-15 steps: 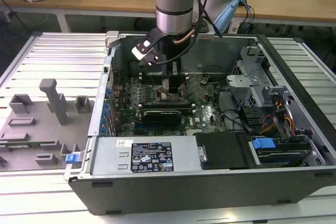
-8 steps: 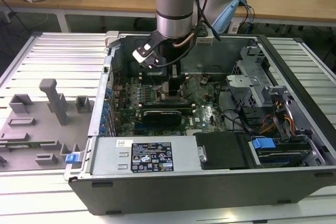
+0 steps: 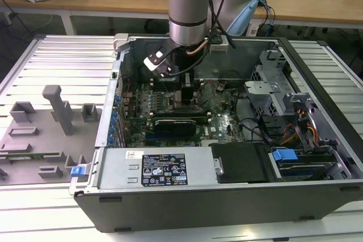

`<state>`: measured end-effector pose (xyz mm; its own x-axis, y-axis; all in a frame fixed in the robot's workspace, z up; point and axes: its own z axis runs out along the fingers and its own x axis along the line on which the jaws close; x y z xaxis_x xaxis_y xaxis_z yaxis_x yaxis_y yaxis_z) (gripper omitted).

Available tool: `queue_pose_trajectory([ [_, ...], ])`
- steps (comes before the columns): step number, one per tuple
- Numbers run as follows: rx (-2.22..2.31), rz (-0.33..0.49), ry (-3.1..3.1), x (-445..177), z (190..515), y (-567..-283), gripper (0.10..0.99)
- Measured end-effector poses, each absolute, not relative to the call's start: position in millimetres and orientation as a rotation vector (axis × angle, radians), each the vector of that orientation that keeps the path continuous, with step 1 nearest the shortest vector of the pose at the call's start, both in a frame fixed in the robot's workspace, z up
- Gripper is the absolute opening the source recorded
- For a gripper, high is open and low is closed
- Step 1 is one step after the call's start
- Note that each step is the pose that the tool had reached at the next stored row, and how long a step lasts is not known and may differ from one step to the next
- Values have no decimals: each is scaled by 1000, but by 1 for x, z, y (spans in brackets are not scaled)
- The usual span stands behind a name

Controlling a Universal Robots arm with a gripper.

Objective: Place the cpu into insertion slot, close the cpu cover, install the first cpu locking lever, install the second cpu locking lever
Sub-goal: 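Place the cpu into insertion slot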

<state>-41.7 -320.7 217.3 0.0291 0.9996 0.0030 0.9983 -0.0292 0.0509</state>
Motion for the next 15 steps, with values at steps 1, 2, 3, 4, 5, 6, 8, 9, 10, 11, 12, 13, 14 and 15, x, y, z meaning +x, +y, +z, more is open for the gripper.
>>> queue_pose_trajectory([
  [1,2229,58,2165,-42,216,-320,541],
  [2,2229,57,2165,-42,215,-320,541],
  [3,2229,57,2165,-42,213,-320,541],
  [4,2229,57,2165,-42,212,-320,541],
  [5,2229,56,2165,-42,210,-320,541],
  [6,2229,56,2166,-42,208,-320,541],
  [8,2229,56,2166,-42,206,-320,541],
  [9,2229,56,2166,-42,205,-319,541],
  [10,2229,56,2166,-42,205,-319,541],
  [11,2230,56,2166,-42,205,-319,541],
  [12,2230,57,2167,-42,205,-319,541],
  [13,2231,59,2167,-42,205,-319,541],
  [14,2231,60,2168,-41,204,-319,541],
  [15,2231,59,2168,-41,204,-319,541],
])
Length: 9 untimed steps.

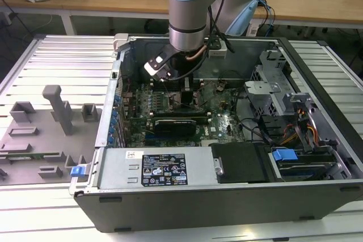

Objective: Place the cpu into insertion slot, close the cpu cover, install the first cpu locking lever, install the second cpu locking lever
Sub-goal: 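Place the cpu into insertion slot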

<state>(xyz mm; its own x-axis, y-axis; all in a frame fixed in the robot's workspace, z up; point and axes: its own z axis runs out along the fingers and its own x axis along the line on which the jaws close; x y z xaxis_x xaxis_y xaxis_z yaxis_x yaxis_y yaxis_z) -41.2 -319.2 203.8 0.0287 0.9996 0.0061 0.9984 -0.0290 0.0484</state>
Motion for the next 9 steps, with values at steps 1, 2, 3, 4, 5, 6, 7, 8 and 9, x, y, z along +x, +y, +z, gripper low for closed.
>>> queue_pose_trajectory([
  [1,2231,59,2167,-41,203,-319,541],
  [2,2231,60,2168,-41,203,-318,541],
  [3,2231,60,2168,-41,203,-318,541],
  [4,2231,60,2168,-40,202,-317,541],
  [5,2231,60,2168,-40,201,-317,541],
  [6,2232,61,2168,-40,201,-317,541],
  [7,2232,61,2168,-40,201,-317,541],
  [8,2232,61,2168,-40,201,-317,541],
  [9,2232,61,2168,-40,201,-317,541],
])
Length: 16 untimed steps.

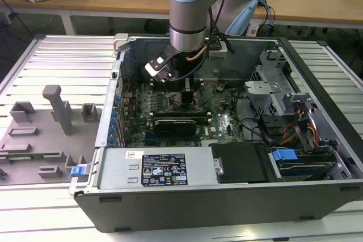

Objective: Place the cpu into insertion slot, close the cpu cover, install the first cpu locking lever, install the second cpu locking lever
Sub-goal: 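Place the cpu into insertion slot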

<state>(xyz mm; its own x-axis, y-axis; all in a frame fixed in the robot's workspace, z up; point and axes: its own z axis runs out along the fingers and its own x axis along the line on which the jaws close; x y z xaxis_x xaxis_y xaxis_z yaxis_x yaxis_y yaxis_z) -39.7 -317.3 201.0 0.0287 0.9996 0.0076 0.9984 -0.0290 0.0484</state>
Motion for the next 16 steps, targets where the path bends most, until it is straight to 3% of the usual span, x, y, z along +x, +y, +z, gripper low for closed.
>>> queue_pose_trajectory([
  [2,2232,61,2168,-40,201,-317,541],
  [3,2232,61,2168,-40,201,-317,616],
  [16,2231,68,2167,-45,206,-317,616],
])
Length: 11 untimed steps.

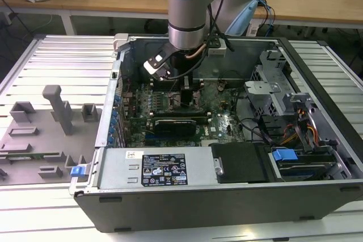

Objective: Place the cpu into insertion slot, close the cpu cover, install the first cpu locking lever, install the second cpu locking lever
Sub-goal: 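Place the cpu into insertion slot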

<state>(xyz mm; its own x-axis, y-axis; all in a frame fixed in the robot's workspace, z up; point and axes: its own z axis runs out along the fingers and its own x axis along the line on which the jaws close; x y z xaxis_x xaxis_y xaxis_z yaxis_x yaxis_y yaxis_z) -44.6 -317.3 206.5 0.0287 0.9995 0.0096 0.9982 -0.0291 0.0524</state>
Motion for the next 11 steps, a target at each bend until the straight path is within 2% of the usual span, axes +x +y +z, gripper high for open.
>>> queue_pose_trajectory([
  [11,2210,113,2147,-82,206,-317,616],
])
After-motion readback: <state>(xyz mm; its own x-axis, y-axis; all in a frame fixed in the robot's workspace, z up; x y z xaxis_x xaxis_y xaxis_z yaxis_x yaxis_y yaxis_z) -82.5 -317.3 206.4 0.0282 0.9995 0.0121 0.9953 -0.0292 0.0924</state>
